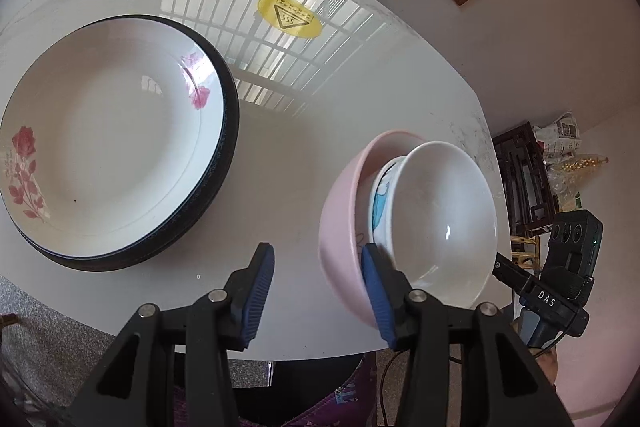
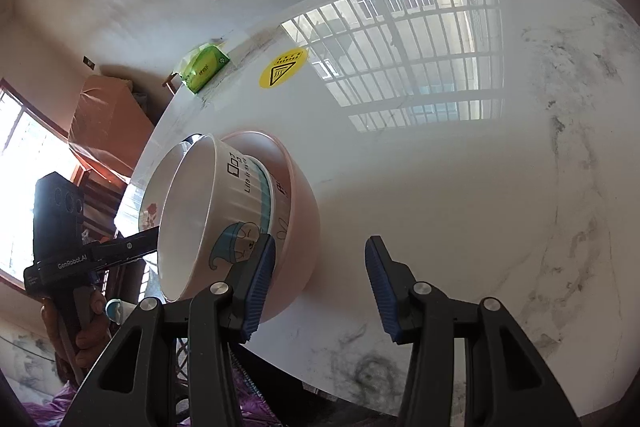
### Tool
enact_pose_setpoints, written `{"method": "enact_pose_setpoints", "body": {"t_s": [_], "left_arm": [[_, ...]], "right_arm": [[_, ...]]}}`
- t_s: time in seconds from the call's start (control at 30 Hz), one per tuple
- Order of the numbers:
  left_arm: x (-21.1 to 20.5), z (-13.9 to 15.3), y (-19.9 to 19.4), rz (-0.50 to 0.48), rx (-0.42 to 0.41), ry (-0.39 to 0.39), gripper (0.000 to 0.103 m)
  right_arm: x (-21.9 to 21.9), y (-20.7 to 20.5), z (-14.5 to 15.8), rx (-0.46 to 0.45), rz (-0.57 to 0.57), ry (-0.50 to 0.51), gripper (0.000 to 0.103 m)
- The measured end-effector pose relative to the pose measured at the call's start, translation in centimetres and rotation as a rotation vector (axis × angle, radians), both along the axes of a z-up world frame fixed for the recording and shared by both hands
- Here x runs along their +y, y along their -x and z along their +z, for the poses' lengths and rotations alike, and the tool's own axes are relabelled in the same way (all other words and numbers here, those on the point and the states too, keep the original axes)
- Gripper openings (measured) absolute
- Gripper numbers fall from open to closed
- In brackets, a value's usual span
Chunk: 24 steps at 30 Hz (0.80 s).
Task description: Organize plates and bowls
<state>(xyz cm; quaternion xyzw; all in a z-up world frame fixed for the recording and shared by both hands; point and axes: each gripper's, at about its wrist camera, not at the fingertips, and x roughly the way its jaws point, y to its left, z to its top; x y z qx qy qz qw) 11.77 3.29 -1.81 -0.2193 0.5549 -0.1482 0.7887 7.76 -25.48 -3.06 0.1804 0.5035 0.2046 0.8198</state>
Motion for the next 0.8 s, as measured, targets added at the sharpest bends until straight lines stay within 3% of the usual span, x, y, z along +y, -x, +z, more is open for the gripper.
{"method": "enact_pose_setpoints", "body": {"t_s": [0.1, 0.2, 0.47, 0.57, 0.7, 0.8], "left_arm": [[-1.1, 0.8, -0.3, -0.020, 0.001, -0.113, 0.048], [-1.7, 0.7, -0.8, -0.019, 0.044, -0.172, 0.054], [0.5, -0.2, -0.8, 0.074, 0.068, -0.085, 0.063], [0.5, 0.0, -0.5, 0.106, 0.068, -0.115, 0.066], [-0.4, 0.7, 0.2, 0.068, 0.041, -0.192, 0.066], [0.1, 0.3, -0.2, 0.042, 0.060, -0.153, 0.065]], "right_arm": [[0.2, -0.7, 0.2, 0.044, 0.028, 0.028, 0.044], [0.5, -1.4, 0.3, 0.088, 0.050, 0.059, 0.044], [1.6, -2.8, 0.6, 0.152, 0.082, 0.170, 0.044], [2.0, -3.1, 0.3, 0.188, 0.089, 0.190, 0.044], [2.5, -3.4, 0.4, 0.205, 0.097, 0.223, 0.044], [2.2, -3.5, 0.3, 0.209, 0.098, 0.215, 0.044]]}}
